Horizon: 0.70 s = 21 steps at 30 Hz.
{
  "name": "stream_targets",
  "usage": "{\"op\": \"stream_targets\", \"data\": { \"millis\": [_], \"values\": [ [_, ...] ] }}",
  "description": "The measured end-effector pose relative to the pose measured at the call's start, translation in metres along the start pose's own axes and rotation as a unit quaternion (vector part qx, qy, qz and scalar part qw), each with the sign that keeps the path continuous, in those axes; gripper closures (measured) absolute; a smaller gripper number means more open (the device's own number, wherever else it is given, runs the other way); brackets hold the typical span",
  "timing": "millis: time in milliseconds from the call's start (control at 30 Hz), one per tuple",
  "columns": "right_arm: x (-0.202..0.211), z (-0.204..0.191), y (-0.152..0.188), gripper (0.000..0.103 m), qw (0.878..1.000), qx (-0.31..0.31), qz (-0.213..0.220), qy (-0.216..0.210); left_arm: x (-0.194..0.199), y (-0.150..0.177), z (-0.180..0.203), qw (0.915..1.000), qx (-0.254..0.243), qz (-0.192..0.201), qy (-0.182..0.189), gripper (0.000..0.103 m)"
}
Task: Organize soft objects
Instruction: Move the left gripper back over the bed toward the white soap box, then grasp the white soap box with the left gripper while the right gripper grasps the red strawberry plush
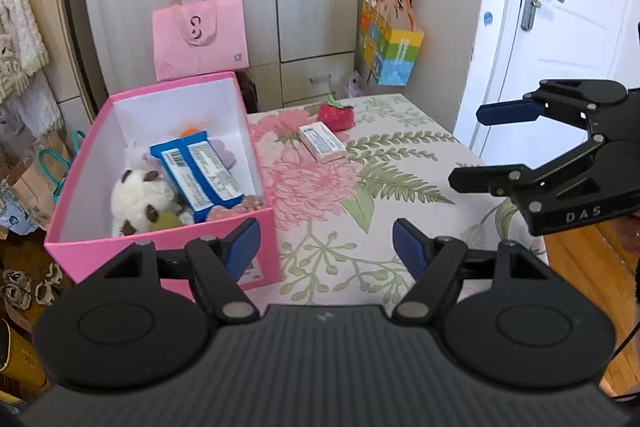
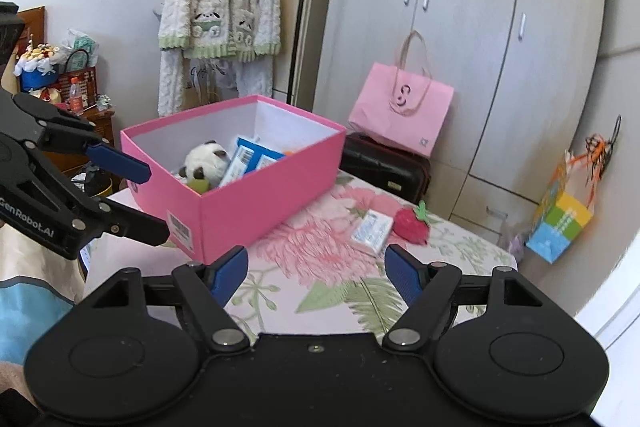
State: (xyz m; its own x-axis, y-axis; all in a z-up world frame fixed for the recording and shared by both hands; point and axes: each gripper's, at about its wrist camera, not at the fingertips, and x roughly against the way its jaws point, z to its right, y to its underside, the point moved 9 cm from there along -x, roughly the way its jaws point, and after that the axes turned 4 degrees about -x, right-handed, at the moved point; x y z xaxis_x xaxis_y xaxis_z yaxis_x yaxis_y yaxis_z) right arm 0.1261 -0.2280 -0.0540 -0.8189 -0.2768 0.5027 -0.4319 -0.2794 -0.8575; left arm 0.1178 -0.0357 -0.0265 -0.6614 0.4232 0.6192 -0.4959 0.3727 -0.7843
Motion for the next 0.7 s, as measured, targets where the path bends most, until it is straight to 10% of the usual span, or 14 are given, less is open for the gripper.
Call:
{"op": "stream_targets", "data": {
  "millis": [700],
  "values": [
    [-0.072, 0.099, 0.002, 0.018, 0.998, -0.042, 0.049, -0.019, -0.119, -0.048, 0.03, 0.9994, 0.017, 0.025, 0.015, 0.016]
  ]
}}
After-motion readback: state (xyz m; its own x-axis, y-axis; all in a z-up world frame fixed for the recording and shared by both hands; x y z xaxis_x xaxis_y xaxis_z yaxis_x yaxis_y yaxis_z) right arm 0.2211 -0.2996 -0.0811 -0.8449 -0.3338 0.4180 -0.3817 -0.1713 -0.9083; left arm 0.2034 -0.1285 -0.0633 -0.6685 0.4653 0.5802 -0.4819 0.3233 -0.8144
